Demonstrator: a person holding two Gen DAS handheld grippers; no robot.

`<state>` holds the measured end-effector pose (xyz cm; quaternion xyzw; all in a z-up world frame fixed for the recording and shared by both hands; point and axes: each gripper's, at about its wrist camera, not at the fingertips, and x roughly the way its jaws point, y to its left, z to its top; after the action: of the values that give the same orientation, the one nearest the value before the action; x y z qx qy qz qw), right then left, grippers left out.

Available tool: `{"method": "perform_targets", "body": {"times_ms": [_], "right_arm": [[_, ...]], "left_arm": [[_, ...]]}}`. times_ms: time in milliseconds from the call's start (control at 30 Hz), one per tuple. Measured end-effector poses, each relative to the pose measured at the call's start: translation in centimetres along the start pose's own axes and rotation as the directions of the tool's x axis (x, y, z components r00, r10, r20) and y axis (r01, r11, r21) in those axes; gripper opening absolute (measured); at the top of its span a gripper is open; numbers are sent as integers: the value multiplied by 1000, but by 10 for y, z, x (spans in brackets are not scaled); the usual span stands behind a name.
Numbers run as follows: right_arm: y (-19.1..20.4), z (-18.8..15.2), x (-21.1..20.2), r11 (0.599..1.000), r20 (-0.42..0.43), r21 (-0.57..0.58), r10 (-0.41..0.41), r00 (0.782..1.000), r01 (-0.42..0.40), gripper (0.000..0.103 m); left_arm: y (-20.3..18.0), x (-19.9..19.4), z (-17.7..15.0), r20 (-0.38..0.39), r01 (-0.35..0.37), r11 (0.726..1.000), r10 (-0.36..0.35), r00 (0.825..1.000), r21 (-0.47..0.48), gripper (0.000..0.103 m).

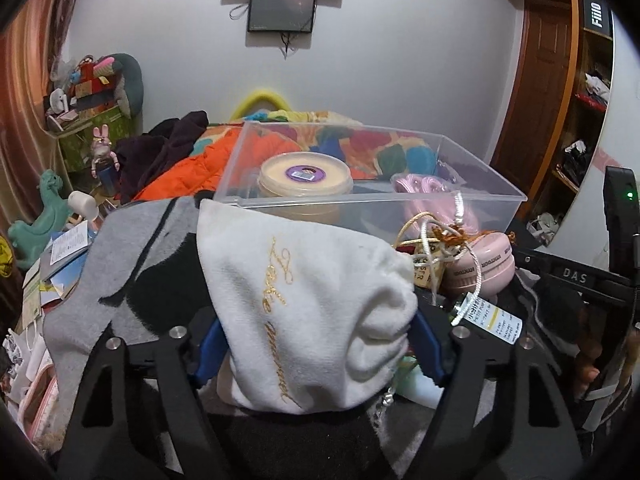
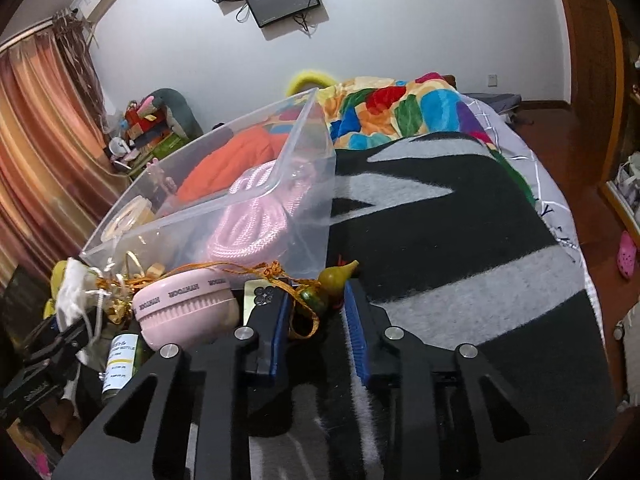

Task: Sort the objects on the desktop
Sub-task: 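Lift the white pouch with the left tool while the right tool grasps the green gourd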

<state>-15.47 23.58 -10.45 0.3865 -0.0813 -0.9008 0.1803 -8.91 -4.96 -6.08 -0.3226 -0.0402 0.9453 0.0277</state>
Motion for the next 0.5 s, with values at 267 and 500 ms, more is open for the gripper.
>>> {"method": "perform_targets", "body": {"times_ms": [267, 500], "right_arm": [[7, 4, 12, 996, -20, -38, -81, 997, 80, 24], [2, -3, -5, 997, 49, -11, -76, 996, 77, 18]], "left_arm": [[5, -6, 0, 39, 18, 1000, -17, 999, -15, 73], [8, -14, -3, 60, 5, 999, -2, 998, -41, 70]]}}
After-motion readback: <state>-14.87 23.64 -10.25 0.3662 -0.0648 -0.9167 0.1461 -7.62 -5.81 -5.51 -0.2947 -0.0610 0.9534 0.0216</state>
